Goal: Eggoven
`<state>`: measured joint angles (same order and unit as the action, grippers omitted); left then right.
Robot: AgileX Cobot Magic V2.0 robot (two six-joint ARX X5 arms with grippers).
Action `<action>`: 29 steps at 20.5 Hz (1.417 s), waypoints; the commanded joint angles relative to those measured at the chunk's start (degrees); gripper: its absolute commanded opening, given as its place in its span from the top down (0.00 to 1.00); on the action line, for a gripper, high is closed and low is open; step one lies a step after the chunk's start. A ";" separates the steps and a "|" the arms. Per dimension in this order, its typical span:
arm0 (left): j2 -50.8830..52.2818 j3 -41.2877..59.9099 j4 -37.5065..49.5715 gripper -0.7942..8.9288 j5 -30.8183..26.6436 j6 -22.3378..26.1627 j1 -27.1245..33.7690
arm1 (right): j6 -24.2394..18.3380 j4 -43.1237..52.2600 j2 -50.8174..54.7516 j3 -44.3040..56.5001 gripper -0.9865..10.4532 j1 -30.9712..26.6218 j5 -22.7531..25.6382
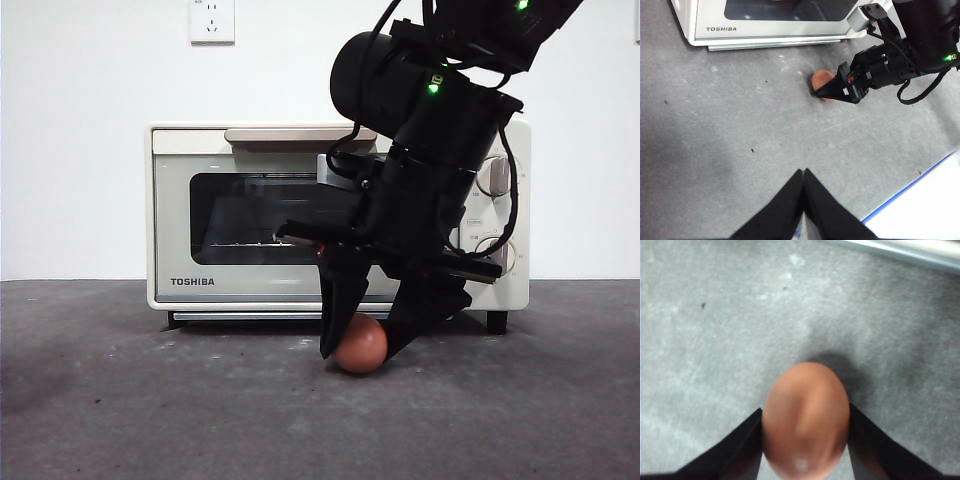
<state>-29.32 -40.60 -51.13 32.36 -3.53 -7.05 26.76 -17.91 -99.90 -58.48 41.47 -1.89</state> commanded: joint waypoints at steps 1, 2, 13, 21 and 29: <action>-0.63 -0.94 2.49 0.91 0.22 -0.79 -0.22 | -2.36 -1.40 2.25 -1.01 0.91 1.38 -0.17; -0.92 -0.94 4.33 0.91 0.22 -1.97 -0.22 | -3.17 -2.71 4.61 -1.01 0.91 1.79 -0.07; -18.36 -5.35 29.88 0.91 -5.20 -9.70 -11.08 | -9.57 -19.93 36.30 -1.01 0.91 4.90 6.80; -37.13 -15.96 38.21 0.91 -11.06 -8.70 -16.68 | -10.93 -27.23 45.35 -1.01 0.91 4.85 8.11; -47.89 -22.12 41.07 0.91 -13.57 -6.99 -18.08 | -10.91 -28.96 48.41 -1.01 0.91 4.85 9.49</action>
<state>-75.92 -61.06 -10.79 19.27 -11.84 -24.69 16.32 -47.24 -51.37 -58.48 45.76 7.42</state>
